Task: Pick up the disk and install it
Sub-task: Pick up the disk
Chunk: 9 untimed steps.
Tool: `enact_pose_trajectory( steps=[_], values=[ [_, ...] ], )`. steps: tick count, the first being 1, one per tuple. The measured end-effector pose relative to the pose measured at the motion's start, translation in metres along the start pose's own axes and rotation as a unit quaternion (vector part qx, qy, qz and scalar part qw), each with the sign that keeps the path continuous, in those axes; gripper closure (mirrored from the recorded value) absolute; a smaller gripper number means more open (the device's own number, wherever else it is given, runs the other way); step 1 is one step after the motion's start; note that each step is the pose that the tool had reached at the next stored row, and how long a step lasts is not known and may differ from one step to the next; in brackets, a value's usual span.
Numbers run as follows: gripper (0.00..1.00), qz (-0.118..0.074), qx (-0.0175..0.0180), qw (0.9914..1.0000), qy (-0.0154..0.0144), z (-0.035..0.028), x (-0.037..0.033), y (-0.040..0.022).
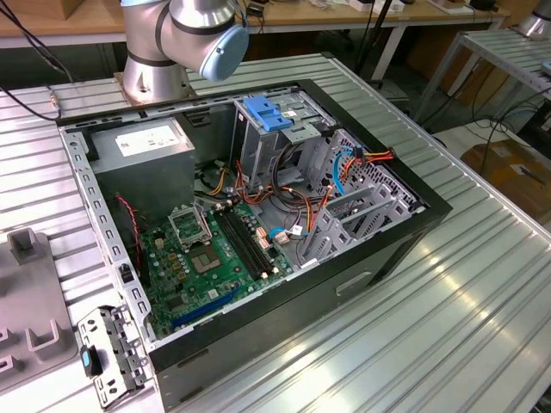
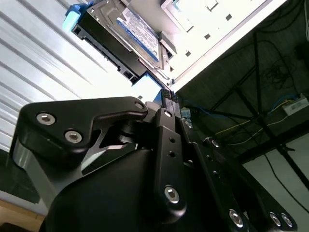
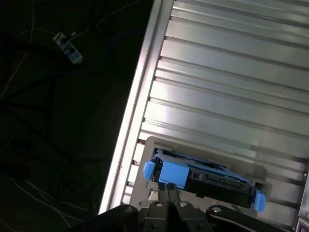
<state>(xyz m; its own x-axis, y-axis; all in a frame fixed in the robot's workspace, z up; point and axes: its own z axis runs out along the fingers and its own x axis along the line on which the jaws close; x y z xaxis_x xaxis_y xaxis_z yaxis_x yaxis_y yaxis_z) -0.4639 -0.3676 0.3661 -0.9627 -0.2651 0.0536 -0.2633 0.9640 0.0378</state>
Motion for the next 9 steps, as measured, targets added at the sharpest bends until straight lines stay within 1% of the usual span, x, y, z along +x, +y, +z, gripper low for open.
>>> enact_pose_trajectory(
  steps=[2, 5, 7, 9],
  values=[
    [0.89, -0.017, 0.0009, 0.99985, 0.0007, 0.0000, 0.0000, 0.0000],
    [0.89, -0.034, 0.0018, 0.99940, 0.0013, 0.0000, 0.0000, 0.0000],
    [0.89, -0.047, 0.0025, 0.99890, 0.0018, 0.0000, 0.0000, 0.0000],
    [0.89, -0.062, 0.0033, 0.99808, 0.0024, 0.0000, 0.0000, 0.0000]
  ],
)
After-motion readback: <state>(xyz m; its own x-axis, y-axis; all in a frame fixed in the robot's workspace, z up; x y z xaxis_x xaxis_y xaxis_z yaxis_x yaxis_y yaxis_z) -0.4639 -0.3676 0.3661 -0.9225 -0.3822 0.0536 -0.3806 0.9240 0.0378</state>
